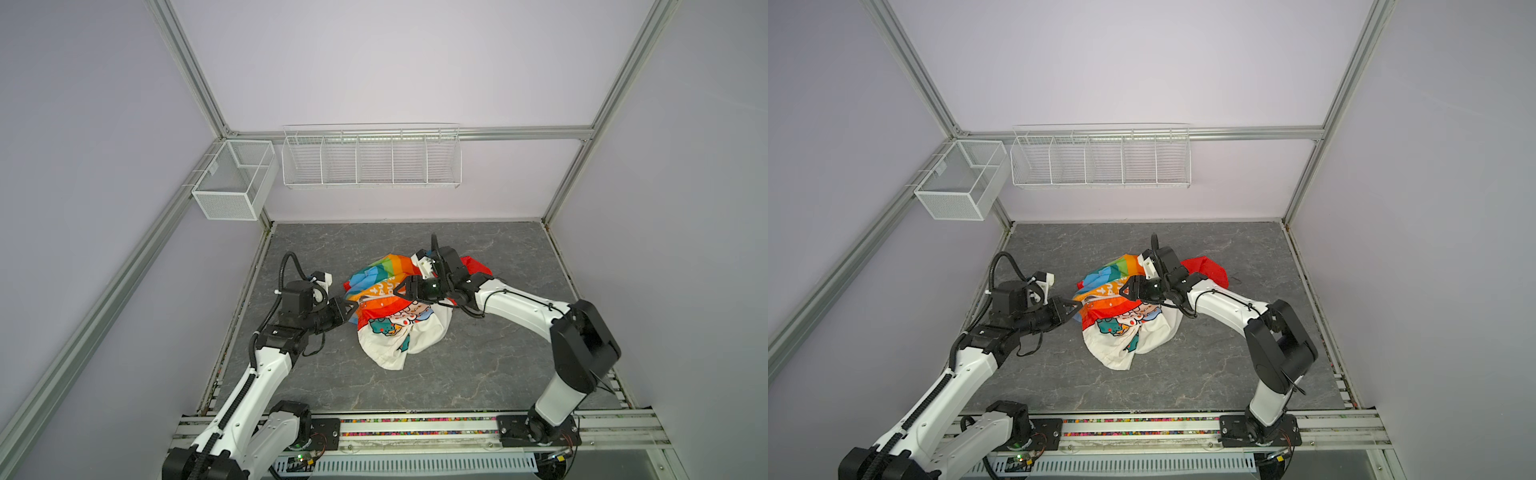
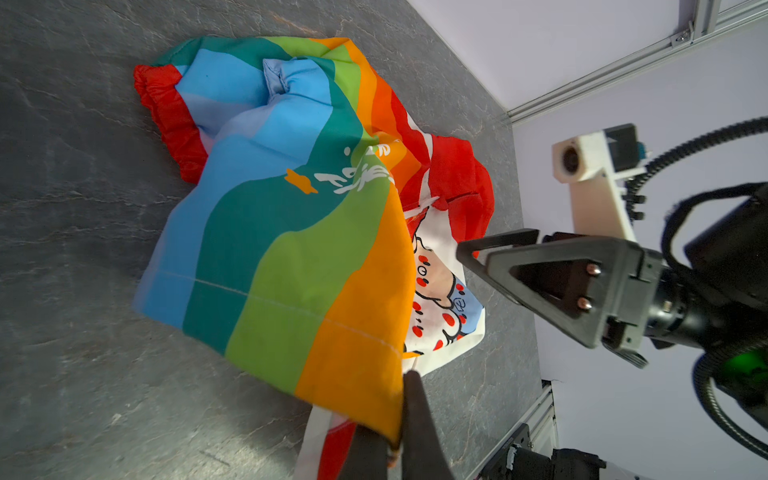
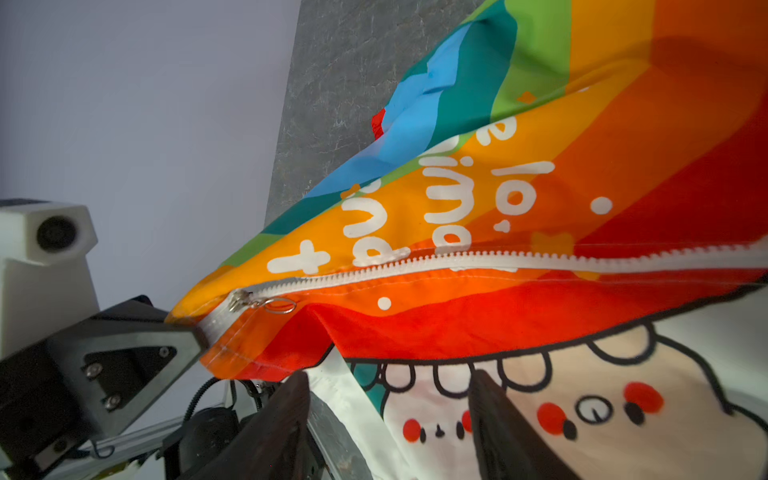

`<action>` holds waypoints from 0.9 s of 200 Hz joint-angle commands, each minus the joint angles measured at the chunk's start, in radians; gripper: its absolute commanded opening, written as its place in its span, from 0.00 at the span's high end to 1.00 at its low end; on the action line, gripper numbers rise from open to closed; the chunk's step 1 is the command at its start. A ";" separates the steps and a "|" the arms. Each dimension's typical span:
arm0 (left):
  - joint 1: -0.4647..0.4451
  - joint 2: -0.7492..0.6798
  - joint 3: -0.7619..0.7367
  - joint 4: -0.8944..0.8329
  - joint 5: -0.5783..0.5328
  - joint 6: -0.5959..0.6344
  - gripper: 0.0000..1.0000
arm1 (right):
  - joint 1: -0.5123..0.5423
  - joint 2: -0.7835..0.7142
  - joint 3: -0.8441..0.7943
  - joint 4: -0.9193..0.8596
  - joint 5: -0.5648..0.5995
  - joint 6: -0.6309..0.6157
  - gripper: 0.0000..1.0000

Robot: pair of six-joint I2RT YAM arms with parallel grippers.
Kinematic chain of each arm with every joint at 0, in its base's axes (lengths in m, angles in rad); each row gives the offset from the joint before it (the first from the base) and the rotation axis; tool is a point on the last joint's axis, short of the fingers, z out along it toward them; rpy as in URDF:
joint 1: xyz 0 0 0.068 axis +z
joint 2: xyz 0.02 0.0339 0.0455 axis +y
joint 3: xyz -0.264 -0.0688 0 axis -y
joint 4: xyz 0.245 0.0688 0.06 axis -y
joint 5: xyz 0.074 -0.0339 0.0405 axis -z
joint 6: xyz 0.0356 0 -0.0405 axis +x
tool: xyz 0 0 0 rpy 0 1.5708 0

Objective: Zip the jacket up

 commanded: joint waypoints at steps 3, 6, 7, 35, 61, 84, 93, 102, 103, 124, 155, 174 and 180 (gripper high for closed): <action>0.006 -0.014 -0.022 0.017 0.017 0.004 1.00 | 0.027 0.038 0.016 0.207 -0.060 0.212 0.38; 0.006 -0.015 -0.024 0.018 0.019 0.003 1.00 | 0.031 0.043 0.021 0.214 -0.058 0.222 0.38; 0.006 -0.014 -0.024 0.018 0.019 0.003 1.00 | 0.032 0.045 0.023 0.217 -0.058 0.225 0.38; 0.006 -0.016 -0.029 0.019 0.023 0.004 1.00 | 0.057 0.079 0.057 0.258 -0.044 0.291 0.38; 0.006 -0.016 -0.032 0.028 0.023 0.003 1.00 | 0.086 0.100 0.079 0.263 -0.038 0.314 0.38; 0.006 -0.013 -0.036 0.041 0.028 -0.002 1.00 | 0.106 0.116 0.083 0.277 -0.041 0.331 0.38; 0.006 -0.012 -0.037 0.048 0.033 -0.004 1.00 | 0.112 0.122 0.089 0.278 -0.044 0.333 0.38; 0.006 -0.012 -0.038 0.048 0.035 -0.005 1.00 | 0.119 0.127 0.096 0.277 -0.046 0.333 0.38; 0.006 -0.012 -0.038 0.048 0.035 -0.005 1.00 | 0.120 0.127 0.097 0.277 -0.046 0.333 0.38; 0.006 -0.016 -0.040 0.050 0.038 -0.005 1.00 | 0.129 0.142 0.113 0.276 -0.048 0.335 0.38; 0.006 -0.016 -0.044 0.053 0.047 -0.009 1.00 | 0.139 0.165 0.139 0.269 -0.052 0.330 0.41; 0.006 -0.017 -0.045 0.053 0.050 -0.009 1.00 | 0.141 0.180 0.150 0.271 -0.052 0.331 0.49; 0.006 -0.017 -0.046 0.054 0.051 -0.010 1.00 | 0.141 0.184 0.151 0.275 -0.052 0.334 0.52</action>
